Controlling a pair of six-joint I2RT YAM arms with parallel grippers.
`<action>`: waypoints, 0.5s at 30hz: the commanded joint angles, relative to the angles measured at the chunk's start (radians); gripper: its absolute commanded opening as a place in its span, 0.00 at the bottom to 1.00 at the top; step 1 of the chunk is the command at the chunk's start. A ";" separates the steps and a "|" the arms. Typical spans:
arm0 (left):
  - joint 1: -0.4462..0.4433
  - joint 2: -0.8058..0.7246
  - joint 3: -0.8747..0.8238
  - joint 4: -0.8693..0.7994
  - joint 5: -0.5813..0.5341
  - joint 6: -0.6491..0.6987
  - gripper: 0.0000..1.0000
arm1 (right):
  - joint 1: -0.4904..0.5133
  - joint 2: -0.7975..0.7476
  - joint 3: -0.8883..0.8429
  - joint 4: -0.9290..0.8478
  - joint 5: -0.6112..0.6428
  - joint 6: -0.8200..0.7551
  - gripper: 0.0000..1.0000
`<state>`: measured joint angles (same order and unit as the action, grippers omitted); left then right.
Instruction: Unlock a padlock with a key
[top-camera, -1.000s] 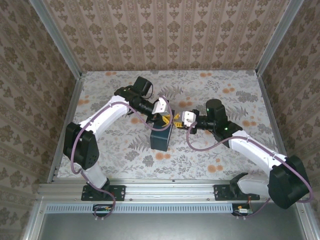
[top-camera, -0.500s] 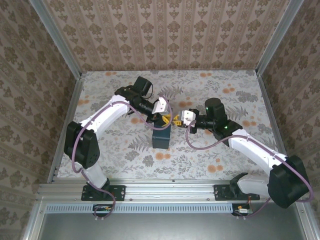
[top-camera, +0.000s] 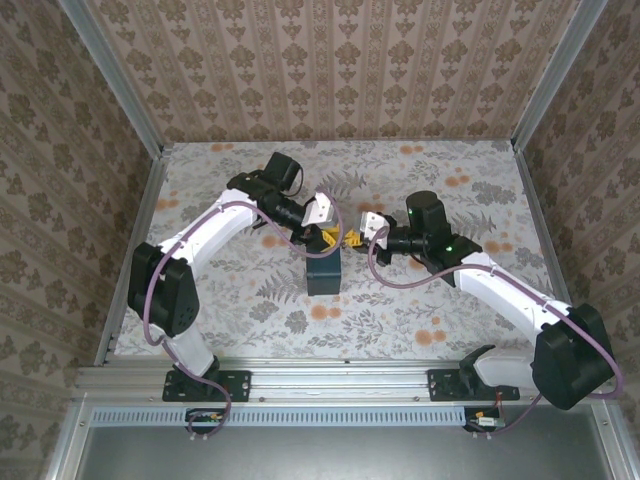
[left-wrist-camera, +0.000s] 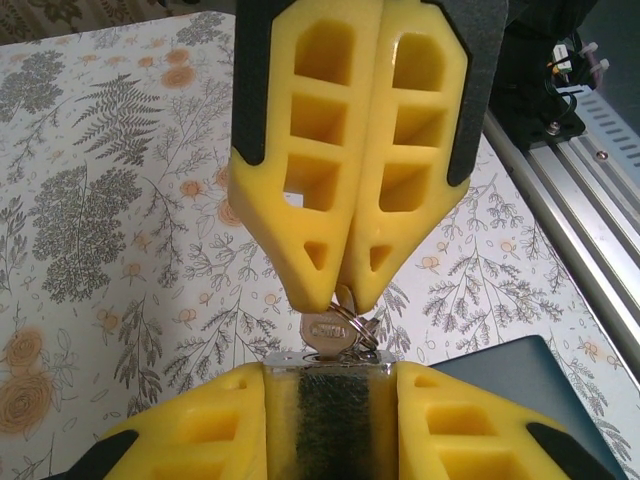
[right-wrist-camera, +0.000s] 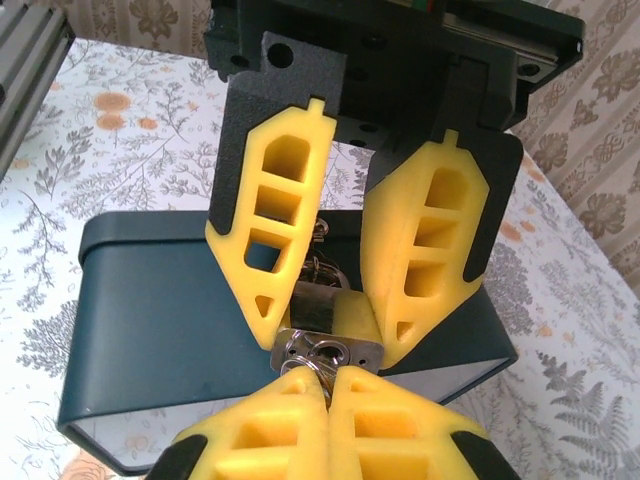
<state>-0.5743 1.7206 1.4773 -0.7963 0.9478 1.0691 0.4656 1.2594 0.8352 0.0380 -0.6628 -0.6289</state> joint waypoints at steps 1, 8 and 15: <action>-0.010 -0.008 0.024 0.063 0.111 -0.009 0.00 | 0.015 -0.003 0.013 0.024 -0.067 0.156 0.00; -0.007 -0.011 0.006 0.077 0.117 -0.021 0.00 | 0.059 0.010 0.009 0.018 -0.095 0.237 0.00; -0.005 -0.007 0.014 0.040 0.120 0.006 0.00 | 0.049 -0.017 0.007 -0.092 -0.059 0.032 0.24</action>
<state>-0.5755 1.7206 1.4693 -0.8188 0.9745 1.0554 0.4919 1.2587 0.8360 0.0151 -0.6613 -0.5213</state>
